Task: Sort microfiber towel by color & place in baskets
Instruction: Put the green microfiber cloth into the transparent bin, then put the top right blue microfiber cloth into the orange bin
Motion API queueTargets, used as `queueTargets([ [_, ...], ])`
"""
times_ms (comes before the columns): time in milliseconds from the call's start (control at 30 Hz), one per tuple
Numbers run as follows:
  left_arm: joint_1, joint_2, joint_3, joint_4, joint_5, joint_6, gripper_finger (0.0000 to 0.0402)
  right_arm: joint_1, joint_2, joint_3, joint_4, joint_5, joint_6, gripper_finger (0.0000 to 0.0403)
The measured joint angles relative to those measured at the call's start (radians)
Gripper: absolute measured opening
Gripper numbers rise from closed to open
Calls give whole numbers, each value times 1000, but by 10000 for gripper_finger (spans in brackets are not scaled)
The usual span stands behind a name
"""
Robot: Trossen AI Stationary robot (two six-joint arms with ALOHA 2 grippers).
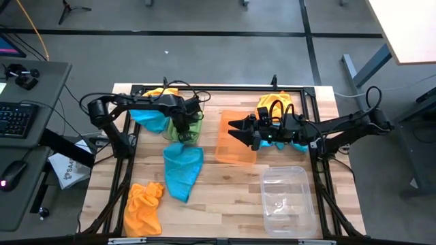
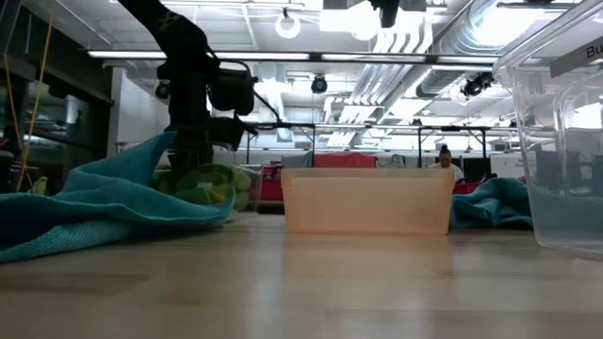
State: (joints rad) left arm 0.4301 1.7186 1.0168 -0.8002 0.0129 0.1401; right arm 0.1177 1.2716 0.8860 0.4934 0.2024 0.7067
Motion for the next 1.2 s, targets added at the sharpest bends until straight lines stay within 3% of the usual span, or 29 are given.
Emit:
queueTargets([
  [267,-2,-106,88,-8,-107,33,67,0,0,0,0,5,0,326],
  [533,-6,-160,190,-153,-79,-65,179,0,0,0,7,5,0,326],
  [700,-7,-186,269,-212,21,-112,226,-2,0,29,14,-26,-28,326],
  [800,-8,-201,306,-223,69,-112,238,-3,0,52,12,-47,-69,326],
  [1000,-8,-256,402,-247,69,-111,241,-32,-16,105,-19,-96,-141,326],
  [1200,-8,-339,445,-227,56,-159,241,-85,-92,170,-273,-106,-145,326],
])
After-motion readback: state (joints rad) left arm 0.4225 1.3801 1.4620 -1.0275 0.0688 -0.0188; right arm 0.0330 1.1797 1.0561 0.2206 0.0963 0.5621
